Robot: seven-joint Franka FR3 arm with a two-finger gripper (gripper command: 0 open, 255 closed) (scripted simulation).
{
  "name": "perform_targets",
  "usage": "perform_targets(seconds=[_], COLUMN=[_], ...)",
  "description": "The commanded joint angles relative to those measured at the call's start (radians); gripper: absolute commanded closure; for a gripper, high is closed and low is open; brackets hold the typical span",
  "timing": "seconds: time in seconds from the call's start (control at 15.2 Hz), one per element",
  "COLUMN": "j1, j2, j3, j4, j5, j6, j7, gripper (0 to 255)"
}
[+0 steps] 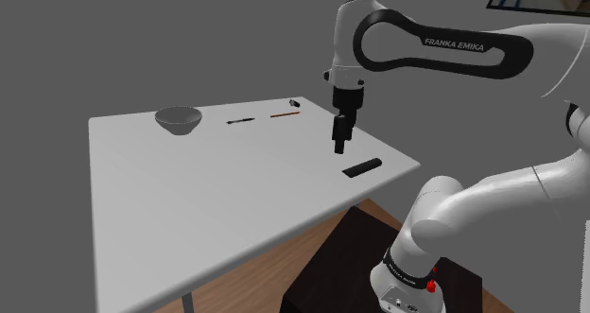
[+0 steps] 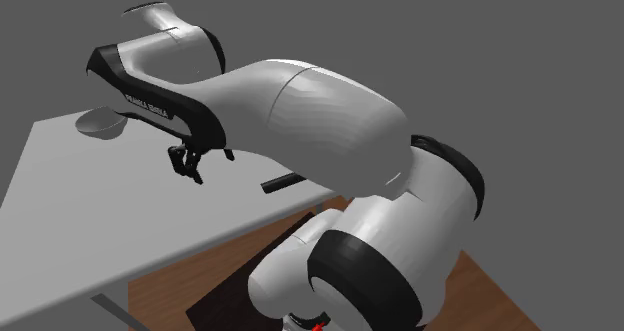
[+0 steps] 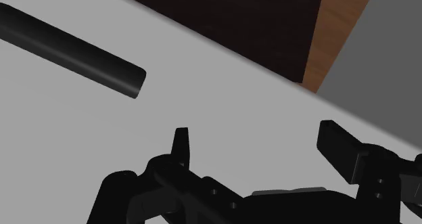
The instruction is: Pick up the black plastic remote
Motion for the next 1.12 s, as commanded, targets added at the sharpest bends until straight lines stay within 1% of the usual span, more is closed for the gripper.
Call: perform_targets(seconds=[0.0, 0.26, 0.53, 0.79, 1.06], j1=[0.0, 0.044, 0.073, 0.087, 0.104], j2=[0.0, -0.149, -0.272, -0.349, -0.36], j3=[0.0, -0.1, -0.23, -0.392, -0.579], j4=[0.0, -0.155, -0.28, -0.365, -0.402], j5=[0.0, -0.1, -0.225, -0.37, -0.516], j6=[0.0, 0.061, 0.129, 0.213, 0.321], j7=[0.0, -0.257, -0.518, -0.785, -1.056], gripper=[0, 0, 0, 0, 0])
